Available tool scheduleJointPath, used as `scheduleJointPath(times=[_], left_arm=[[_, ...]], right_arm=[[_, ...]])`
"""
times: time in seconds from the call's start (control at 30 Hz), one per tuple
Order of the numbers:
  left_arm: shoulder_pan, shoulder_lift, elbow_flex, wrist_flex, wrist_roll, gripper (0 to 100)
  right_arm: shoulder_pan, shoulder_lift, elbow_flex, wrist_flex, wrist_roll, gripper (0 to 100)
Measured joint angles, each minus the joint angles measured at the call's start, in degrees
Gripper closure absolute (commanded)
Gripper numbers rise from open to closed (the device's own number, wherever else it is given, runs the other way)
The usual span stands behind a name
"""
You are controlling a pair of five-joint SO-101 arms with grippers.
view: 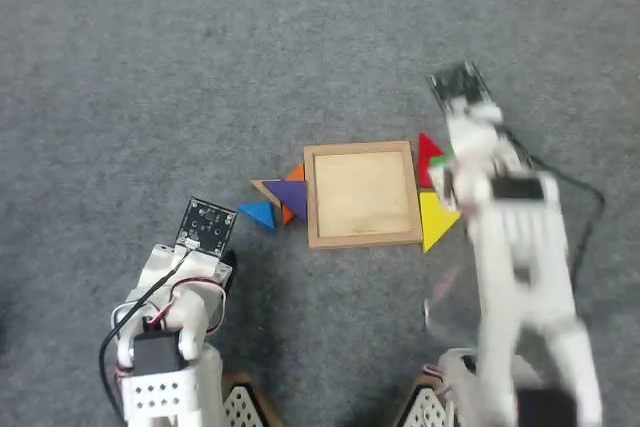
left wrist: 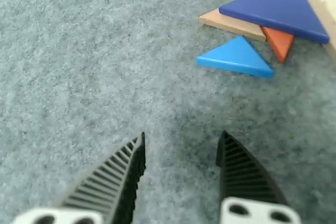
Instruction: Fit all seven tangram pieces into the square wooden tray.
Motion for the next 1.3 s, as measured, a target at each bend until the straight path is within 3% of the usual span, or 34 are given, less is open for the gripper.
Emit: scheduleJointPath(times=[0.2,0.37,0.9,1.03,1.3], left_arm=[[0.0,0.0,0.0,0.0,0.0,79],[0.0,0.0,0.0,0.0,0.0,79],[0.0,0.0,0.0,0.0,0.0,79],[0.0,0.0,0.0,0.0,0.0,79],[0.0,0.0,0.0,0.0,0.0,79]], right_arm=[[-3.8,30.1,-20.0,0.0,-2.5,75.3],[-3.2,41.4,-27.2,-0.1,-5.4,75.3],[14.2,43.3,-29.0,0.4,-4.7,75.1],[12.4,39.6,-29.2,2.1,-4.1,73.9],[-0.7,36.2,-29.2,4.4,-0.9,63.6]])
